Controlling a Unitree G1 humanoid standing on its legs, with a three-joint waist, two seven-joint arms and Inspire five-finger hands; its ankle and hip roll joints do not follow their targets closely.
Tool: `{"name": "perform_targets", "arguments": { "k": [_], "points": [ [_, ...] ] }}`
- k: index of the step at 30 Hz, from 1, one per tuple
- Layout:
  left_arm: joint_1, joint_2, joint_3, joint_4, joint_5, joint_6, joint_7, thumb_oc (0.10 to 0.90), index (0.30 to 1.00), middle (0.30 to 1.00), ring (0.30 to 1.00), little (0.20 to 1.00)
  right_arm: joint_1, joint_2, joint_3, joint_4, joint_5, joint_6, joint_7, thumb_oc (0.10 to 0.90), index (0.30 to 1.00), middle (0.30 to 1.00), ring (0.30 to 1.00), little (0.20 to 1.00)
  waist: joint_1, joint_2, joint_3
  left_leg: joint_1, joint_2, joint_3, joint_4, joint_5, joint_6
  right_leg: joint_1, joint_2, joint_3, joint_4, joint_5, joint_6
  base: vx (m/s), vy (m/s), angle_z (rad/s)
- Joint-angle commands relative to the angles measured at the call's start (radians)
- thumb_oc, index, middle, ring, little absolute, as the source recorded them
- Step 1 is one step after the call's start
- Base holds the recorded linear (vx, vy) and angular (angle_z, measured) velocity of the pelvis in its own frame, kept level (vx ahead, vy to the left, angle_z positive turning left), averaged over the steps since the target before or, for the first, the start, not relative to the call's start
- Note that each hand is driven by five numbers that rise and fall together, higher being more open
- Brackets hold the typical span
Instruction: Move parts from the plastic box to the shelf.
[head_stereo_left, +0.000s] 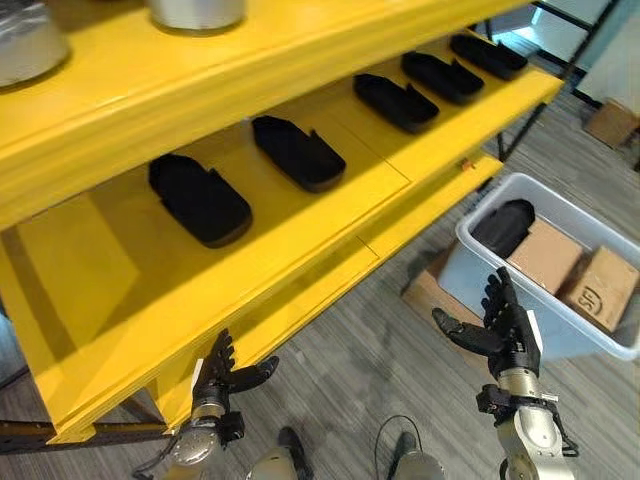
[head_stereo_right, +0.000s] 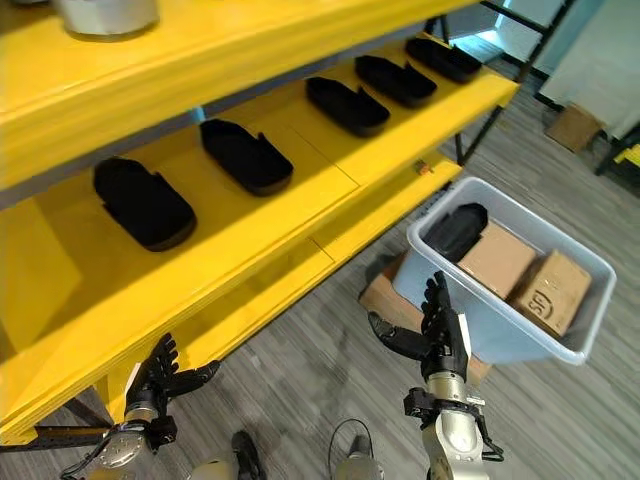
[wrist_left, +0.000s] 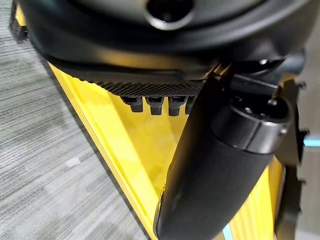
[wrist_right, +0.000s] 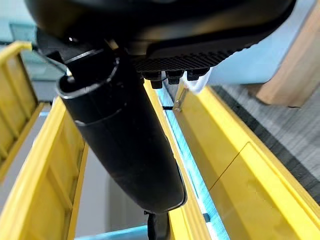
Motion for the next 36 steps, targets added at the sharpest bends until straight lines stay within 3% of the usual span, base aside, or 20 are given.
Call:
{"name": "perform_targets", "arguments": {
  "k": [1, 4, 8, 13, 14, 17, 21, 22, 23, 24, 25, 26, 28, 29, 31, 33, 34, 35, 36],
  "points": [
    [-0.025, 0.026, 0.064, -0.153, -0.003, -0.114, 0.008, 0.900, 1.000, 1.000, 1.000, 1.000, -0.067, -0.021, -0.082, -0.090, 0.054, -0.106, -0.029, 0.900, 1.000, 1.000, 1.000, 1.000, -0.001, -0.012, -0.046, 0.135, 0.024, -0.082, -0.078, -0.057, -0.035, -0.053, -0.044, 0.085, -0.023, 0.184, 0.099, 0.06, -0.082, -0.21],
    [0.007, 0.011, 0.078, -0.161, -0.010, -0.113, 0.000, 0.900, 1.000, 1.000, 1.000, 1.000, -0.051, -0.018, -0.097, -0.092, 0.077, -0.104, -0.027, 0.900, 1.000, 1.000, 1.000, 1.000, -0.011, -0.005, -0.064, 0.172, 0.042, -0.049, -0.096, -0.044, -0.049, -0.041, -0.028, 0.096, -0.050, 0.170, 0.097, 0.08, -0.125, -0.50],
    [0.038, -0.005, 0.082, -0.172, -0.014, -0.109, -0.021, 0.900, 1.000, 1.000, 1.000, 1.000, -0.026, -0.017, -0.121, -0.098, 0.085, -0.102, -0.021, 0.900, 1.000, 1.000, 1.000, 1.000, -0.035, 0.019, -0.075, 0.202, 0.074, -0.029, -0.127, -0.011, -0.077, -0.040, 0.004, 0.115, -0.061, 0.103, 0.082, 0.07, -0.108, -0.45],
    [0.045, -0.021, 0.070, -0.180, -0.008, -0.103, -0.044, 0.900, 1.000, 1.000, 1.000, 1.000, -0.012, -0.030, -0.137, -0.108, 0.079, -0.106, -0.019, 0.900, 1.000, 1.000, 1.000, 1.000, -0.063, 0.061, -0.080, 0.232, 0.123, -0.003, -0.178, 0.052, -0.120, -0.049, 0.060, 0.139, -0.063, 0.026, 0.053, 0.05, -0.142, -0.22],
    [0.039, -0.025, 0.057, -0.181, -0.004, -0.106, -0.053, 0.900, 1.000, 1.000, 1.000, 1.000, -0.008, -0.033, -0.144, -0.112, 0.074, -0.113, -0.023, 0.900, 1.000, 1.000, 1.000, 1.000, -0.077, 0.081, -0.077, 0.237, 0.147, 0.005, -0.197, 0.081, -0.138, -0.058, 0.084, 0.152, -0.054, -0.001, 0.040, 0.02, -0.144, -0.23],
    [0.032, -0.030, 0.044, -0.179, -0.006, -0.108, -0.060, 0.900, 1.000, 1.000, 1.000, 1.000, -0.002, -0.035, -0.156, -0.113, 0.073, -0.120, -0.031, 0.900, 1.000, 1.000, 1.000, 1.000, -0.089, 0.098, -0.073, 0.242, 0.178, 0.007, -0.199, 0.111, -0.158, -0.058, 0.116, 0.164, -0.045, -0.030, 0.020, 0.03, -0.175, -0.16],
    [0.017, -0.041, 0.027, -0.173, -0.014, -0.105, -0.066, 0.900, 1.000, 1.000, 1.000, 1.000, 0.021, -0.046, -0.169, -0.121, 0.074, -0.132, -0.033, 0.900, 1.000, 1.000, 1.000, 1.000, -0.101, 0.120, -0.049, 0.209, 0.262, -0.016, -0.090, 0.216, -0.200, -0.042, 0.193, 0.185, -0.021, -0.095, -0.037, 0.03, -0.226, -0.06],
    [0.016, -0.041, 0.027, -0.172, -0.014, -0.105, -0.066, 0.900, 1.000, 1.000, 1.000, 1.000, 0.021, -0.046, -0.169, -0.121, 0.074, -0.132, -0.033, 0.900, 1.000, 1.000, 1.000, 1.000, -0.101, 0.123, -0.048, 0.206, 0.269, -0.020, -0.083, 0.216, -0.205, -0.042, 0.198, 0.184, -0.020, -0.097, -0.041, 0.06, -0.319, -0.10],
    [0.010, -0.046, 0.020, -0.172, -0.017, -0.101, -0.070, 0.900, 1.000, 1.000, 1.000, 1.000, 0.034, -0.054, -0.177, -0.128, 0.073, -0.135, -0.035, 0.900, 1.000, 1.000, 1.000, 1.000, -0.099, 0.122, -0.025, 0.168, 0.317, -0.064, 0.038, 0.284, -0.216, -0.018, 0.240, 0.195, -0.021, -0.122, -0.084, 0.04, -0.314, -0.23],
    [0.003, -0.045, 0.011, -0.170, -0.021, -0.099, -0.069, 0.900, 1.000, 1.000, 1.000, 1.000, 0.041, -0.058, -0.182, -0.129, 0.074, -0.140, -0.041, 0.900, 1.000, 1.000, 1.000, 1.000, -0.092, 0.115, -0.011, 0.146, 0.328, -0.094, 0.094, 0.330, -0.217, -0.006, 0.253, 0.201, -0.023, -0.128, -0.104, 0.03, -0.409, -0.23],
    [-0.010, -0.045, 0.003, -0.167, -0.026, -0.095, -0.070, 0.900, 1.000, 1.000, 1.000, 1.000, 0.039, -0.063, -0.187, -0.130, 0.077, -0.143, -0.047, 0.900, 1.000, 1.000, 1.000, 1.000, -0.086, 0.107, 0.007, 0.109, 0.327, -0.136, 0.155, 0.335, -0.211, 0.008, 0.265, 0.197, -0.027, -0.139, -0.122, 0.00, -0.231, -0.33],
    [-0.014, -0.046, 0.002, -0.168, -0.027, -0.094, -0.069, 0.900, 1.000, 1.000, 1.000, 1.000, 0.040, -0.063, -0.184, -0.129, 0.080, -0.144, -0.047, 0.900, 1.000, 1.000, 1.000, 1.000, -0.084, 0.097, 0.012, 0.088, 0.298, -0.172, 0.178, 0.306, -0.188, 0.012, 0.266, 0.203, -0.029, -0.146, -0.126, 0.00, -0.149, -0.25],
    [-0.025, -0.051, 0.007, -0.170, -0.026, -0.093, -0.061, 0.900, 1.000, 1.000, 1.000, 1.000, 0.028, -0.075, -0.176, -0.120, 0.058, -0.139, -0.049, 0.900, 1.000, 1.000, 1.000, 1.000, -0.061, 0.074, 0.019, 0.003, 0.160, -0.275, 0.137, 0.229, -0.119, -0.001, 0.245, 0.223, -0.032, -0.126, -0.117, -0.02, -0.016, -0.18],
    [-0.022, -0.055, 0.016, -0.176, -0.029, -0.095, -0.061, 0.900, 1.000, 1.000, 1.000, 1.000, 0.016, -0.080, -0.171, -0.112, 0.056, -0.135, -0.044, 0.900, 1.000, 1.000, 1.000, 1.000, -0.050, 0.067, 0.018, -0.017, 0.121, -0.315, 0.089, 0.198, -0.107, 0.002, 0.243, 0.243, -0.037, -0.124, -0.108, 0.05, 0.011, -0.27],
    [-0.009, -0.062, 0.027, -0.178, -0.030, -0.103, -0.059, 0.900, 1.000, 1.000, 1.000, 1.000, 0.005, -0.090, -0.160, -0.092, 0.057, -0.131, -0.032, 0.900, 1.000, 1.000, 1.000, 1.000, -0.027, 0.054, 0.013, -0.036, 0.073, -0.358, -0.019, 0.182, -0.098, 0.005, 0.243, 0.276, -0.045, -0.118, -0.098, 0.18, 0.027, -0.71],
    [-0.012, -0.067, 0.037, -0.172, -0.025, -0.109, -0.055, 0.900, 1.000, 1.000, 1.000, 1.000, -0.020, -0.103, -0.149, -0.065, 0.051, -0.129, -0.030, 0.900, 1.000, 1.000, 1.000, 1.000, 0.008, 0.057, 0.021, -0.077, 0.025, -0.461, -0.139, 0.246, -0.111, 0.017, 0.260, 0.315, -0.051, -0.118, -0.091, 0.24, 0.074, -0.84],
    [-0.012, -0.065, 0.042, -0.171, -0.020, -0.115, -0.053, 0.900, 1.000, 1.000, 1.000, 1.000, -0.037, -0.111, -0.140, -0.054, 0.050, -0.129, -0.029, 0.900, 1.000, 1.000, 1.000, 1.000, 0.032, 0.064, 0.029, -0.095, 0.000, -0.545, -0.213, 0.281, -0.130, 0.034, 0.277, 0.356, -0.056, -0.126, -0.091, 0.25, 0.109, -0.99],
    [-0.013, -0.069, 0.044, -0.165, -0.020, -0.116, -0.053, 0.900, 1.000, 1.000, 1.000, 1.000, -0.045, -0.114, -0.137, -0.050, 0.048, -0.127, -0.024, 0.900, 1.000, 1.000, 1.000, 1.000, 0.038, 0.069, 0.029, -0.096, -0.008, -0.582, -0.224, 0.283, -0.133, 0.038, 0.284, 0.378, -0.052, -0.134, -0.091, 0.29, 0.179, -1.47],
    [0.001, -0.078, 0.050, -0.165, -0.026, -0.117, -0.059, 0.900, 1.000, 1.000, 1.000, 1.000, -0.036, -0.109, -0.132, -0.053, 0.056, -0.120, 0.002, 0.900, 1.000, 1.000, 1.000, 1.000, 0.031, 0.074, 0.025, -0.058, 0.004, -0.570, -0.225, 0.255, -0.124, 0.047, 0.293, 0.414, -0.036, -0.152, -0.093, 0.21, 0.186, -1.60]
  ]
}}
